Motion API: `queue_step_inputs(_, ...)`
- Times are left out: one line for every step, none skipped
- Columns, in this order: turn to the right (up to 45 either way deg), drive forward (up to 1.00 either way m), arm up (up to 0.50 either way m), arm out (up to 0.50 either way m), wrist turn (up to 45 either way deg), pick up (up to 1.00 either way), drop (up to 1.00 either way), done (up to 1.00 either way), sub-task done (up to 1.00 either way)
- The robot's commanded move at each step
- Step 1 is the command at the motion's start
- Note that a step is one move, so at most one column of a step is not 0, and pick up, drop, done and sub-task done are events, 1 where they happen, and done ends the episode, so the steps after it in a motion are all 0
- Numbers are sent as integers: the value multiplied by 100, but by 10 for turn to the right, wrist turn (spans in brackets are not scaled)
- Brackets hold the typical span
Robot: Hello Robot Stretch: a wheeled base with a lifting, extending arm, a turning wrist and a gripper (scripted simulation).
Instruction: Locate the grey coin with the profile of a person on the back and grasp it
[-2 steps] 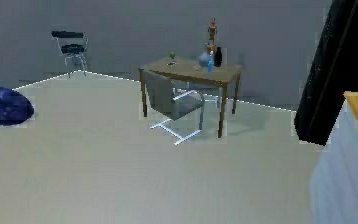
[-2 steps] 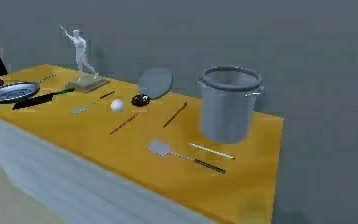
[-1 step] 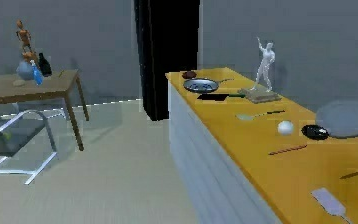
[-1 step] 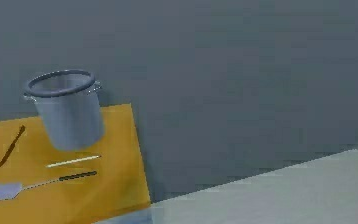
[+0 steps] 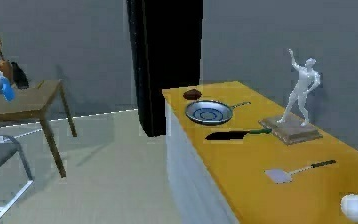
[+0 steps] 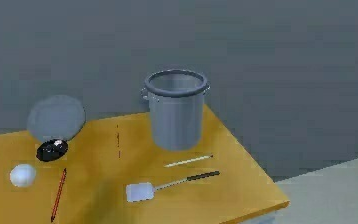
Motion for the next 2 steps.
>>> queue_step_inputs(-270, 0, 0, 0, 0, 0, 0, 0, 0)
queue_step_inputs(0, 0, 50, 0, 0, 0, 0, 0, 0)
